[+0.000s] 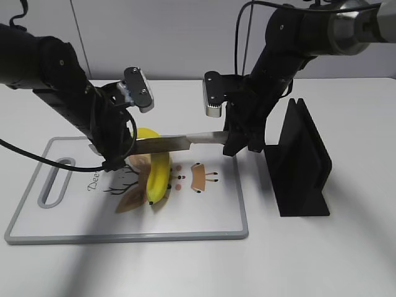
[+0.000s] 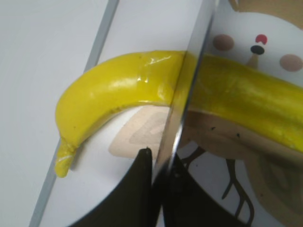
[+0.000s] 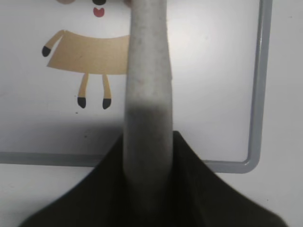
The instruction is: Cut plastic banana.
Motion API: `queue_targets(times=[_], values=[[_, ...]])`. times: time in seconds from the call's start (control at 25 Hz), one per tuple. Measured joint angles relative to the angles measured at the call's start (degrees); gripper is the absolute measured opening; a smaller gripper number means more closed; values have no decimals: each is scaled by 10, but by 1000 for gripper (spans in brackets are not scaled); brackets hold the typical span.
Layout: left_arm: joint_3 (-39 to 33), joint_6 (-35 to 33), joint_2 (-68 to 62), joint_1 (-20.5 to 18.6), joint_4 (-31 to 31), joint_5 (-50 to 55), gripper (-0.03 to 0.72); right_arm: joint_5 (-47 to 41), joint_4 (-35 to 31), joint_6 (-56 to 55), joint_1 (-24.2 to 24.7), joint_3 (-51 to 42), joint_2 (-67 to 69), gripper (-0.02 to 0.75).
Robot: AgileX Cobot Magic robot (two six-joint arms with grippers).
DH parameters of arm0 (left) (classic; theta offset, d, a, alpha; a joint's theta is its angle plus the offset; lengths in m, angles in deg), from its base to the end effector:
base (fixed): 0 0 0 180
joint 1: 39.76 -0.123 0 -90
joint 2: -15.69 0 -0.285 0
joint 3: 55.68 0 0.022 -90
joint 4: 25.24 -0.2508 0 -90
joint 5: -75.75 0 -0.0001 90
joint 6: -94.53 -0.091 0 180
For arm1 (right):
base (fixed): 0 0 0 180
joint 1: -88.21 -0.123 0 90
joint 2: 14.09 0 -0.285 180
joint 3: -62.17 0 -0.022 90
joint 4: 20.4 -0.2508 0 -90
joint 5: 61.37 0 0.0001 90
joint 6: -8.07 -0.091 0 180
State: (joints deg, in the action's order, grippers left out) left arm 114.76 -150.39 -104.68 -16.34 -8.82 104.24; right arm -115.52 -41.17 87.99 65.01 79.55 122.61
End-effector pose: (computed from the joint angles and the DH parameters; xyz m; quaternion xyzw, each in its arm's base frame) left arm 0.3484 -0.1643 0.1415 0.5982 0.7744 -0.0189 0.2053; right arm 0.4028 0.2011 0.1286 -0.7088 0.6866 0.1070 0.1214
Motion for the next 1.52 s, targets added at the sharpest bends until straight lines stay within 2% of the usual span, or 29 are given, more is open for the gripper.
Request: queue_targets(times=[0.36,0.48,1.0,1.24,1.32,1.4,1.52], values=[[-1,1,15,-1,1,9,27,-5,-1,-2,-2,-1,-23,173],[-4,8,28,0,8,55,25,-27,-5,-2,-3,-6,-41,169],[-7,13,189,2,-24,92,18,-51,-21,-4,-7,-7,-176,166],[-7,13,208,2,-19,99,20,-59,-25,-4,-7,-7,-193,166],[-8,13,208,2,-7,100,53,-63,-25,-5,-7,-7,-193,166],[-8,20,208,1,0,95,145,-72,-23,-13,-6,-7,-193,164],[-8,26,208,-3,1,90,407,-81,-8,-16,-5,-7,-193,164]])
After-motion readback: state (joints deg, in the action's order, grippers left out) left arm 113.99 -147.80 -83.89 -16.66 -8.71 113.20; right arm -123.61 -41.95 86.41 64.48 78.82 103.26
